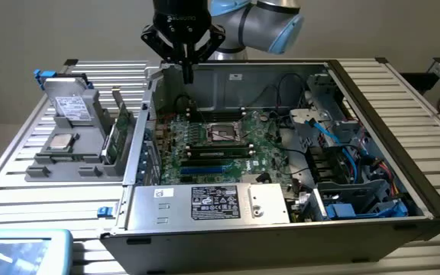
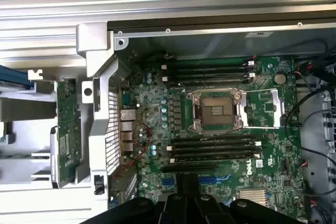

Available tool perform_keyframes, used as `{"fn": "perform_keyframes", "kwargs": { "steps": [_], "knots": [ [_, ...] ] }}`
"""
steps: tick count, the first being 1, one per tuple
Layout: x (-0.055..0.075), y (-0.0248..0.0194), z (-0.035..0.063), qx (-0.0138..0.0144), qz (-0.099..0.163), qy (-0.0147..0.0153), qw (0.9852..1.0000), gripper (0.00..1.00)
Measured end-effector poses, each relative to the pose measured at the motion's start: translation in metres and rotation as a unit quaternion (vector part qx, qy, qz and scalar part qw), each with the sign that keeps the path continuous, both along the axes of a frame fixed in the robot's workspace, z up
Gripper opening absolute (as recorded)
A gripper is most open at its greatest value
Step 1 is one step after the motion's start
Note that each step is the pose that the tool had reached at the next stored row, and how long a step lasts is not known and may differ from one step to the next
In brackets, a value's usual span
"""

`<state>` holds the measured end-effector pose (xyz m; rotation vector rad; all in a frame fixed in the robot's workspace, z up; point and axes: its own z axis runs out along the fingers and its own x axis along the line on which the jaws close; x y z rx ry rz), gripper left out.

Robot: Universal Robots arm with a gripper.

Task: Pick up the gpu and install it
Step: 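Reach for the gpu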

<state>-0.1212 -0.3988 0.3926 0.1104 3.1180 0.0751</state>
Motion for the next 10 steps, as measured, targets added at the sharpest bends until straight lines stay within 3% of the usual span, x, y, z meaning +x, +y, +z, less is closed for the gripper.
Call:
{"fn": "perform_keyframes", "kwargs": {
  "steps": [10],
  "knots": [
    [-0.0001,0.0000,0.0000,0.0000,0.000,0.0000,1.0000,0.12]
  ]
}}
